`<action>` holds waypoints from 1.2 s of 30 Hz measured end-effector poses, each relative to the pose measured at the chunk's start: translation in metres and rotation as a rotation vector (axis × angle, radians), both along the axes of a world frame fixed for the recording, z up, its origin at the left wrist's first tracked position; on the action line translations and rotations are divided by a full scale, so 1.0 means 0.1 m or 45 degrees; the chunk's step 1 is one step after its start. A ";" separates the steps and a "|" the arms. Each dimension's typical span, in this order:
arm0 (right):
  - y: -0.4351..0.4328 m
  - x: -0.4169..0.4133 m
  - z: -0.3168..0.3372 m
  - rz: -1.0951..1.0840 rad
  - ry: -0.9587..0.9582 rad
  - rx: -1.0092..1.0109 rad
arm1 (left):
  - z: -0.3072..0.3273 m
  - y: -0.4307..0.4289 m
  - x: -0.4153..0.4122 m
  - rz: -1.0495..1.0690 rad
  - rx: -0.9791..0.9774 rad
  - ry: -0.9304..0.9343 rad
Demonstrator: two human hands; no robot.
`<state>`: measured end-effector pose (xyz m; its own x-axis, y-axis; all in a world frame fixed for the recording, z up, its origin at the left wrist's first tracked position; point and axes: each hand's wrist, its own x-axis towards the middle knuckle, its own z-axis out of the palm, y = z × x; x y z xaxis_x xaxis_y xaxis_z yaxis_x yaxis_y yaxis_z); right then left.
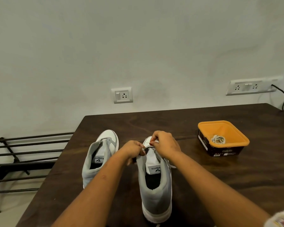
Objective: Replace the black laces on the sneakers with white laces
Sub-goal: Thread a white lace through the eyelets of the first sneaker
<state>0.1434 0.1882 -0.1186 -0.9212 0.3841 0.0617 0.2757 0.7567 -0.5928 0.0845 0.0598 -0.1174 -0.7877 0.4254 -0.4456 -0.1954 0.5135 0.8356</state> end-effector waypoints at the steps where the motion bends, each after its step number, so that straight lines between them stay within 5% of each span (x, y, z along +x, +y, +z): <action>1: -0.01 0.00 0.00 0.004 -0.007 -0.011 | 0.00 -0.01 0.00 0.001 0.004 -0.002; 24: -0.16 -0.05 -0.15 -0.172 -0.162 0.116 | -0.01 0.00 0.02 0.016 0.038 -0.039; 36: -0.14 -0.08 -0.36 -0.320 0.005 -0.183 | 0.03 -0.04 0.02 -0.037 0.023 -0.038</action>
